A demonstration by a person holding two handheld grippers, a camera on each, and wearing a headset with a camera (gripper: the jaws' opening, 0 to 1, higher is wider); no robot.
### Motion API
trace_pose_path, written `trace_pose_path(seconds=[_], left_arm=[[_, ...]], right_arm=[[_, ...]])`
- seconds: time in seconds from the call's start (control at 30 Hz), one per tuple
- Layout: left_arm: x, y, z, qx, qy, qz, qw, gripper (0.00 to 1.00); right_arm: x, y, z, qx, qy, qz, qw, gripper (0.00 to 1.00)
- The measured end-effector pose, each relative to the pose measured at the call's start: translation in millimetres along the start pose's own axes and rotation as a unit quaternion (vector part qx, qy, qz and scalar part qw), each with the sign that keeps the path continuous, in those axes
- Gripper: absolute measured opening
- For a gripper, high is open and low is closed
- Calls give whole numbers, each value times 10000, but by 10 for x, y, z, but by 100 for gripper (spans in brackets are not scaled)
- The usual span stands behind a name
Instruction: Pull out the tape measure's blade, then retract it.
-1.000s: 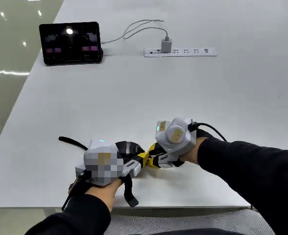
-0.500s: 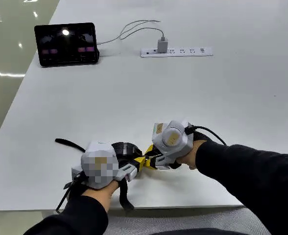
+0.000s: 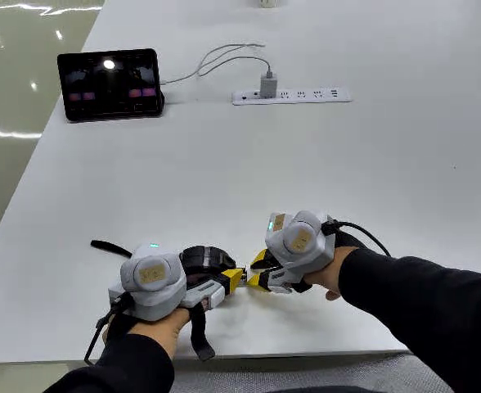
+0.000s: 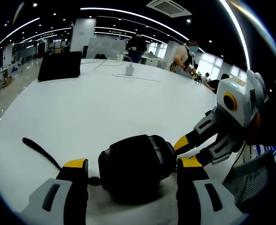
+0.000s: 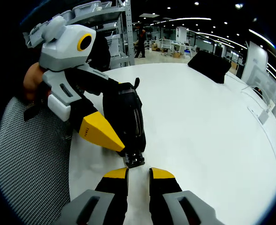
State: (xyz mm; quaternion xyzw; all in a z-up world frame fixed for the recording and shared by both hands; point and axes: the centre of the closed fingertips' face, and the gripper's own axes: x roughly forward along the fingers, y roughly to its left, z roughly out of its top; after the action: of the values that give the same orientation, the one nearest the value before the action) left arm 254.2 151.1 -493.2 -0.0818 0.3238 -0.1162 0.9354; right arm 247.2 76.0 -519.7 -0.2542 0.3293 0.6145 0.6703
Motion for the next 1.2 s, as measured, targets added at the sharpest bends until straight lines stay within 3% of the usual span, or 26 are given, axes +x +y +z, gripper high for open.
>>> trace_pose_path(seconds=[0.13, 0.33, 0.5, 0.57, 0.63, 0.87, 0.93, 1.0, 1.07, 1.13, 1.2], left_arm=[[-28, -25, 45, -16, -44, -98, 9999, 82], [-76, 83, 91, -34, -36, -161, 9999, 98], [-139, 191, 113, -43, 3, -209, 9998, 99], [-160, 167, 128, -26, 11, -350, 9994, 99], [-187, 186, 150, 171, 11, -409, 9990, 99], [-311, 161, 207, 369, 44, -834, 9958, 99], [-352, 145, 207, 661, 74, -957, 9932, 99], [-386, 174, 175, 949, 226, -956, 9906, 99], [-433, 169, 131, 968, 407, -1045, 9890, 99], [-462, 190, 137, 1037, 413, -1066, 9880, 99], [-499, 218, 113, 1242, 485, -1150, 9844, 99]], right_arm=[[-98, -28, 13, 189, -141, -109, 9997, 17], [-311, -75, -75, 443, -310, -301, 9981, 24], [-492, -95, -130, 649, -456, -457, 9958, 27], [-541, -106, -153, 682, -486, -509, 9952, 28], [-603, -111, -181, 710, -513, -567, 9945, 30], [-761, -115, -339, 699, -462, -676, 9942, 34], [-805, -130, -379, 685, -442, -713, 9941, 35], [-845, -149, -421, 669, -405, -752, 9941, 36], [-884, -168, -452, 672, -412, -781, 9938, 38], [-921, -178, -470, 706, -428, -790, 9935, 39], [-983, -184, -477, 740, -474, -814, 9928, 41]])
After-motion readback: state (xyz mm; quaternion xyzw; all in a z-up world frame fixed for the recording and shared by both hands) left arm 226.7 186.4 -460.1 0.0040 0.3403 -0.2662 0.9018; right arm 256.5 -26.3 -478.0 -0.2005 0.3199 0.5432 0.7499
